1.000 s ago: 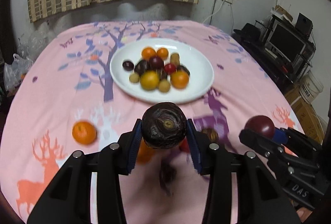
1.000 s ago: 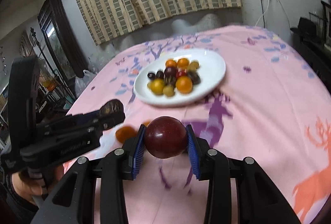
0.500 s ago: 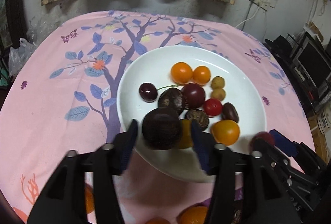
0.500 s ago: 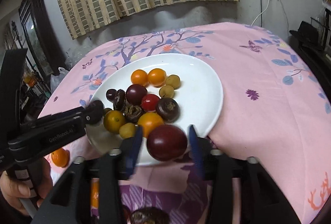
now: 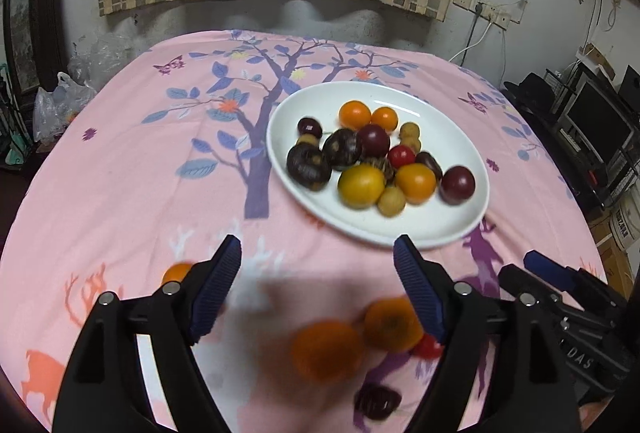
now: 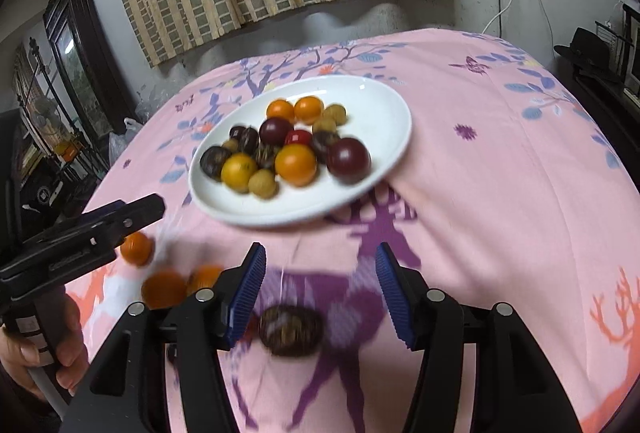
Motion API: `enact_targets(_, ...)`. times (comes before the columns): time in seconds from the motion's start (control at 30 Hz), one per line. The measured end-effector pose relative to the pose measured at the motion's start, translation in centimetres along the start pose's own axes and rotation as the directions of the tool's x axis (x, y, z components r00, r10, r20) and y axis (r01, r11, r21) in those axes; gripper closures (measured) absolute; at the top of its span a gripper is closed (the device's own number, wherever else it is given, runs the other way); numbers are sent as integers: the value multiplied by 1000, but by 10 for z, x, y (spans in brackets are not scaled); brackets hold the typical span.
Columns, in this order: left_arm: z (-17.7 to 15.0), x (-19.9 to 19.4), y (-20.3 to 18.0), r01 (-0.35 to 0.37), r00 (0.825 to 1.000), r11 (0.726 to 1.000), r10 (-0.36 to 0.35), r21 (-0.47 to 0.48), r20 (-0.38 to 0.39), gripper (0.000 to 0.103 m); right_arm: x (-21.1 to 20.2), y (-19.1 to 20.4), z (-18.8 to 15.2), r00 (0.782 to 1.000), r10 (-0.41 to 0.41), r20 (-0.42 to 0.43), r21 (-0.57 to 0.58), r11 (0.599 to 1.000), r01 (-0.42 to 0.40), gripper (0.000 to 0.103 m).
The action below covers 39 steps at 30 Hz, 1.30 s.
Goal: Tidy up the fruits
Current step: 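Carry the plum and mangosteen over the white plate and open both grippers, then grasp a dark mangosteen with the right gripper while the left gripper grasps a stemmed dark cherry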
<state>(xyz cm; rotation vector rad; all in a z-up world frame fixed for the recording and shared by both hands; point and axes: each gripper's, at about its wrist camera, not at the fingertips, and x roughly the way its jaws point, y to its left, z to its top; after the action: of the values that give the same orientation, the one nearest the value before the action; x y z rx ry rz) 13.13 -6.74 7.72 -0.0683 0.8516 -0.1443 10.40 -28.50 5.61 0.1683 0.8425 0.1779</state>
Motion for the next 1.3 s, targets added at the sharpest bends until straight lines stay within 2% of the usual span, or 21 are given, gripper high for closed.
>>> enact_targets(0.13,-29,-15,10,8,1000,999,-8,-34,-11,25,-11,9,-23,1000,-26,-17,-35,999,25,45)
enact_targets(0.27,-58,-20,20,19,999,998,-22,-66,-44,25,-9,16,-46,995,-55,-87,-68,996,49,45)
enact_targets(0.4,-74,-21,28,5,999,998,-7,-56,-40,25,0,28,-62,987,-94,-130,-118,990,79,45)
enact_targets(0.53,-78,-20,35,24,999,997,-26,-67,-36,25,10,34,-63,982,-137,-129,-151,982,117,45)
enact_targets(0.73,-81,-11,33,44,995,997,-50,-63,-85,25,31,39,-48,979,-165,-119,-170,975,144,46)
enact_targets(0.77,-81,-11,32,48,995,997,-53,-64,-85,25,34,41,-47,978,-172,-115,-176,973,150,48)
enact_targets(0.8,-81,-11,31,51,995,997,-56,-61,-85,25,36,42,-45,978,-176,-110,-185,971,154,55)
enact_targets(0.83,-81,-11,31,52,995,997,-56,-58,-86,25,37,44,-43,980,-170,-106,-191,970,148,62)
enact_targets(1.0,-84,-9,26,82,989,995,-88,-57,-118,25,30,43,-49,981,-168,-94,-183,972,149,62)
enact_targets(1.2,-89,-9,17,132,978,990,-138,-49,-156,24,-1,22,-64,990,-109,-85,-82,991,102,62)
enact_targets(1.3,-94,-8,8,123,980,992,-123,-8,-159,24,-7,11,-73,990,-100,-100,-47,994,95,62)
